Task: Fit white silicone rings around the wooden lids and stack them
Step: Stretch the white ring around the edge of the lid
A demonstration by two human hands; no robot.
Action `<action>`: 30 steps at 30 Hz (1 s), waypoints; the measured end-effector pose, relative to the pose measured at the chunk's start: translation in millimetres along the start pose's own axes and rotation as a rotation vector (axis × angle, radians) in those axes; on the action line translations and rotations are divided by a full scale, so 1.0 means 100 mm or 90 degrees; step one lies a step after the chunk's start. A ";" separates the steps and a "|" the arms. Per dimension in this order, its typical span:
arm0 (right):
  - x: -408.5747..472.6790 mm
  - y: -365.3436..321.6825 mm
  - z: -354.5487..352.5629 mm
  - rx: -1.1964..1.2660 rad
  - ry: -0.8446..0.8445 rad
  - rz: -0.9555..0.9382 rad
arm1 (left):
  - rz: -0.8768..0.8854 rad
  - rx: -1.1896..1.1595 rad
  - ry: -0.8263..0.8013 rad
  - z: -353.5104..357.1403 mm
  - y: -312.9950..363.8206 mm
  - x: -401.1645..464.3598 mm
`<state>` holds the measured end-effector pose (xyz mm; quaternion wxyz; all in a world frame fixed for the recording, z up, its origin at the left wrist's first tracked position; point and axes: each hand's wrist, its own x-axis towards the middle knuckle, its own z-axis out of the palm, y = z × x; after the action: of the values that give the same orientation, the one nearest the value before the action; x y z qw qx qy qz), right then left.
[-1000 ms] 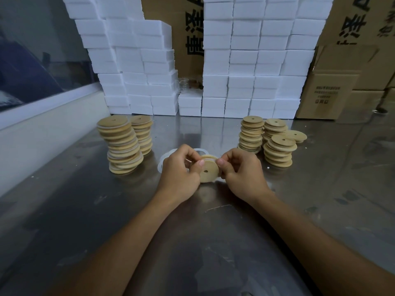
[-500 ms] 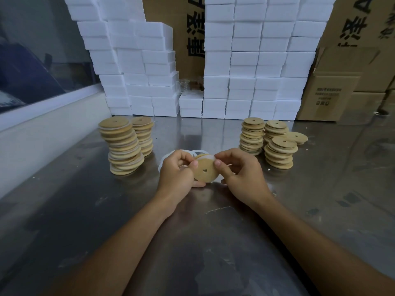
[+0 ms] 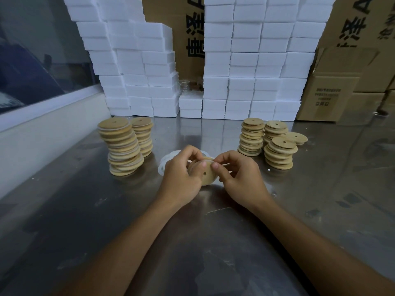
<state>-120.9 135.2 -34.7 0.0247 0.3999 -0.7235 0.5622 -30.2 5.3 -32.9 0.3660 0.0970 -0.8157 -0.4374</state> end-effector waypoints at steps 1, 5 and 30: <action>0.00 0.01 0.01 -0.007 -0.005 -0.001 | 0.015 0.010 0.002 0.00 0.00 0.00; -0.01 0.02 0.02 -0.023 -0.013 0.005 | 0.041 0.051 0.000 -0.01 -0.03 0.01; 0.00 -0.04 -0.04 -0.042 0.048 0.023 | -0.111 -0.114 0.023 0.00 0.01 0.01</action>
<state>-119.6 138.3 -30.0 0.0547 0.3642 -0.7473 0.5532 -31.2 5.7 -31.4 0.3485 0.1426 -0.7548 -0.5371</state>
